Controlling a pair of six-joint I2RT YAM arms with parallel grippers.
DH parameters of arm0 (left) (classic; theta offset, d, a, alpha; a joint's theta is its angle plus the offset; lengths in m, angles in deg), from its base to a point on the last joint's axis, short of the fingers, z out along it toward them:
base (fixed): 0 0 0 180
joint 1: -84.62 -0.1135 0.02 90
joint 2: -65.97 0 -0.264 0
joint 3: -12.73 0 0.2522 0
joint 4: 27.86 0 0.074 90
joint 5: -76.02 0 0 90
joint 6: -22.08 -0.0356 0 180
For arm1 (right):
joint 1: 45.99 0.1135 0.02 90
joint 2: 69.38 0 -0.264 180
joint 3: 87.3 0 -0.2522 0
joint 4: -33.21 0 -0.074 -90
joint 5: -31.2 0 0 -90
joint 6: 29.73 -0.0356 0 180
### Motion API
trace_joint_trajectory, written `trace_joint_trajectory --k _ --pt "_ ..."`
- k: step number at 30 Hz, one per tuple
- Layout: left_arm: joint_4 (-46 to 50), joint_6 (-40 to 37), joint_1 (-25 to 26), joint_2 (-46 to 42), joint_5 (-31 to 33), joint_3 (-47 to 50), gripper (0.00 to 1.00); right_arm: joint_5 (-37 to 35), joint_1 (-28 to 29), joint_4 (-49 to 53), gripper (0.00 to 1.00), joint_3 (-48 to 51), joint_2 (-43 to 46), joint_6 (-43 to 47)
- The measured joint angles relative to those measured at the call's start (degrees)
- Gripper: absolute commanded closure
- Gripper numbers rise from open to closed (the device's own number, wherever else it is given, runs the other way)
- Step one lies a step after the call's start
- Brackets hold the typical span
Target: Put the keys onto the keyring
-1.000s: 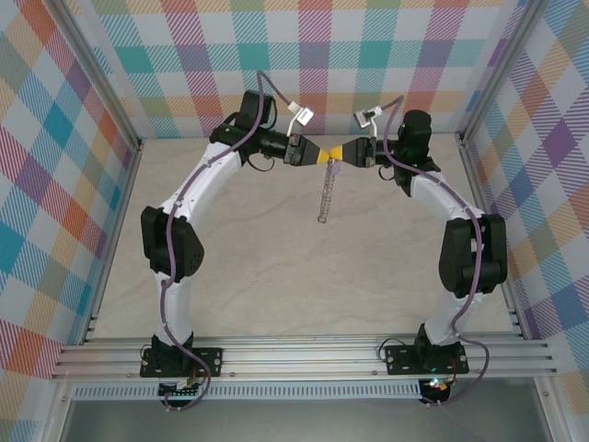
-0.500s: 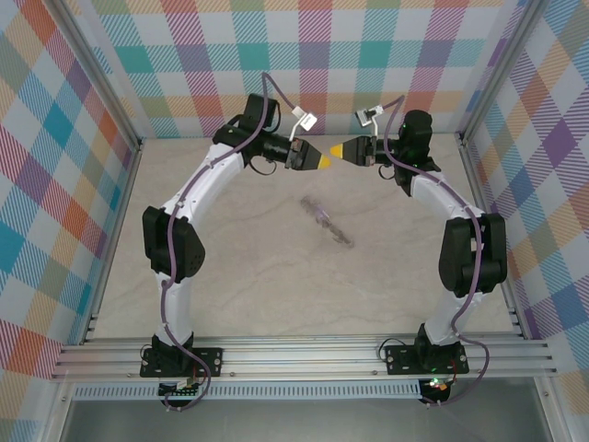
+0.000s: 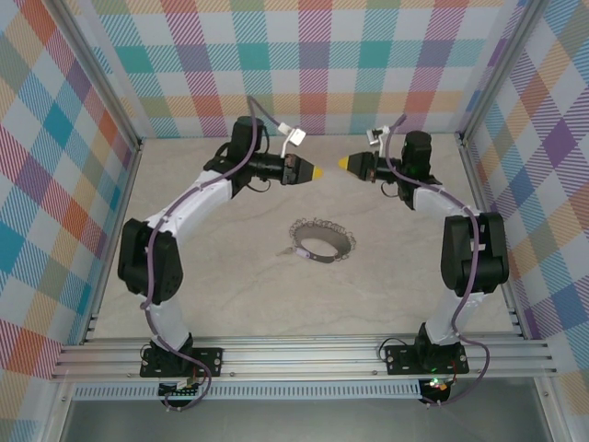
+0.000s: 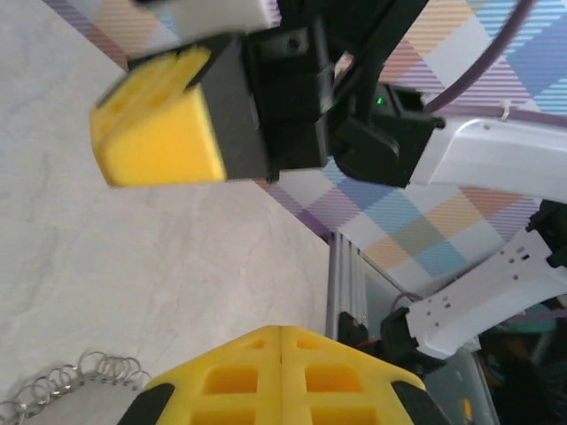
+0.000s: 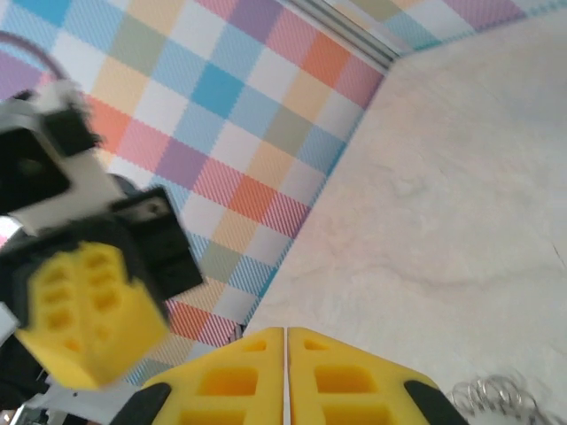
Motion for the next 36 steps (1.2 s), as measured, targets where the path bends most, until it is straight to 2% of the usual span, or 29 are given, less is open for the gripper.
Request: trace_joint_trajectory --k 2,4,6,7,9,14,15,24,31,36 --pt "-5.35 2.69 -0.90 -3.13 3.02 4.70 0.93 -2.36 1.46 3.67 0.65 2.12 0.00 2.80" --pt "-10.47 5.33 -1.84 -6.12 6.19 9.57 0.82 -5.46 4.17 8.04 0.63 4.02 0.00 5.86" --pt "-14.78 8.11 -2.69 -8.20 8.96 13.64 0.79 -8.52 7.67 11.67 0.61 5.92 0.00 8.68" --pt "-16.92 9.49 -3.15 -9.05 10.23 15.65 0.73 -10.01 9.53 13.27 0.60 6.84 0.00 9.92" --pt "-20.04 12.00 -4.00 -9.99 12.37 18.60 0.53 -12.92 13.03 16.31 0.60 8.57 0.00 12.04" --pt "-21.84 14.75 -5.53 -11.52 16.98 21.35 0.13 -20.55 19.52 23.76 0.57 11.23 0.02 17.16" --pt "-21.81 14.91 -5.68 -11.98 17.64 21.35 0.02 -22.32 20.68 25.55 0.56 11.28 0.02 18.14" --pt "-19.30 13.53 -5.97 -16.02 25.00 21.35 0.00 -33.70 26.51 35.74 0.52 7.65 -0.13 23.47" --pt "-13.62 12.55 -7.19 -20.48 36.24 21.70 0.00 -42.97 28.39 40.13 0.52 -0.83 -4.35 23.04" --pt "-12.74 13.51 -8.28 -25.94 44.13 26.60 0.00 -50.36 31.47 44.15 0.53 -4.96 -7.76 21.64"
